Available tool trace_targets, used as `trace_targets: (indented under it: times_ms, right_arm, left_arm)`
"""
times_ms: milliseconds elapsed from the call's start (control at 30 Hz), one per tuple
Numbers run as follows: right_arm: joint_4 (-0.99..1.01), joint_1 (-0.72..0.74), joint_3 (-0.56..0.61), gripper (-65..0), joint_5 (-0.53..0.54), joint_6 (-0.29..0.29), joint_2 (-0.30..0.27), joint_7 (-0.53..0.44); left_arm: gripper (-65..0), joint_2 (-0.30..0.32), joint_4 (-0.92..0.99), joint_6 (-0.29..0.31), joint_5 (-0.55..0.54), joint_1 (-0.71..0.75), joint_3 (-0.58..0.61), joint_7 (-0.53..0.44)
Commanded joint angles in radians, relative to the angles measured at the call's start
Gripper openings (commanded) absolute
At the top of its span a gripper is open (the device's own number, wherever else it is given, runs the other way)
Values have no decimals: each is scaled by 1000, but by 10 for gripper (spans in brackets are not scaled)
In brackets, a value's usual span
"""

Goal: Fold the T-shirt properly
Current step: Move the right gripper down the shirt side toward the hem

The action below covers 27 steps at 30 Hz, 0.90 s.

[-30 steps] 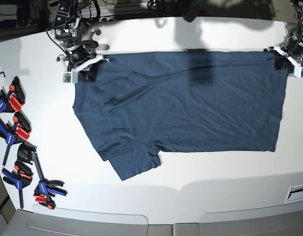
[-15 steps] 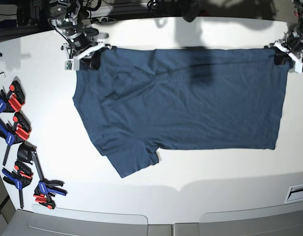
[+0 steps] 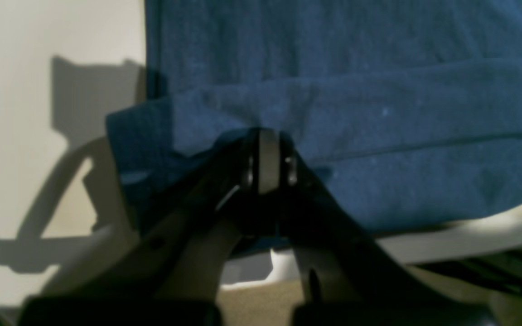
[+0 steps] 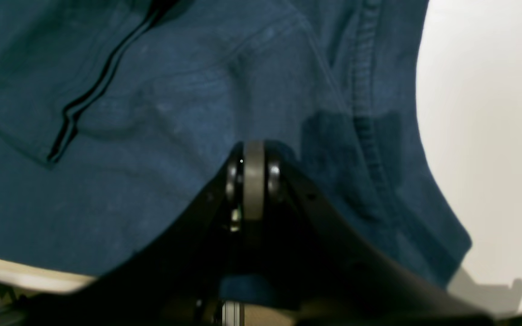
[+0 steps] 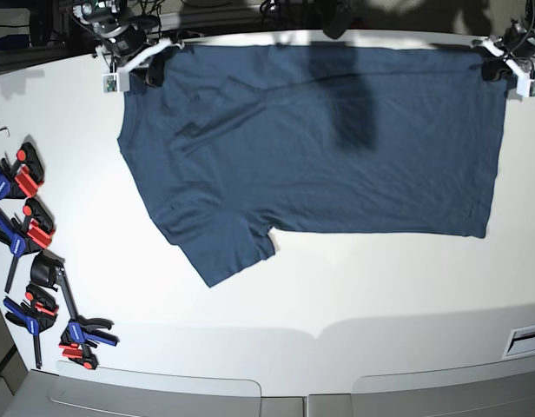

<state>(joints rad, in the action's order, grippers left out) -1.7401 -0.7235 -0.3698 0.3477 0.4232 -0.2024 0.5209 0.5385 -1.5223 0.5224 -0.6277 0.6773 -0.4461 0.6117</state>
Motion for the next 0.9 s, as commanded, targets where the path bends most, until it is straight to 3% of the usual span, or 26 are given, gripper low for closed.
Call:
trace_targets:
  times_ms: [0,233,400,567,700,733,767,833,867]
  right_arm:
    - [-10,-23,-10,-650,-23,-12,-8,37]
    - [-37,-22,-16,-650,51,-12,-8,18]
    - [-165,-22,-18,-650,51,-12,-8,18]
    - [-345,2,-17,-650,-7,-12,-8,-17]
    - [-407,87,-17,-650,-149,-14,-8,-34]
    - [-406,115,-17,-613,-189,-14,-8,-43]
    - [-404,139,-17,-529,-230,-18,-8,-50]
    - [-393,187,-17,-385,-283,-61,-8,-58]
    - [-383,211,-17,-354,-299,-91,-9,-58]
  left_arm:
    - [-650,10,-9,-10,33,25,1,60]
    - [-650,10,-104,-25,34,29,0,39]
    - [-650,10,-227,-25,36,29,-45,42]
    - [-498,10,-336,-25,35,29,-126,5]
    - [-460,11,-359,-25,35,29,-165,-29]
    - [-456,10,-357,-25,35,29,-168,-30]
    - [-455,10,-357,-25,35,30,-168,-29]
    - [-455,10,-357,-25,35,30,-168,-29]
    - [-455,10,-357,-25,35,30,-168,-29]
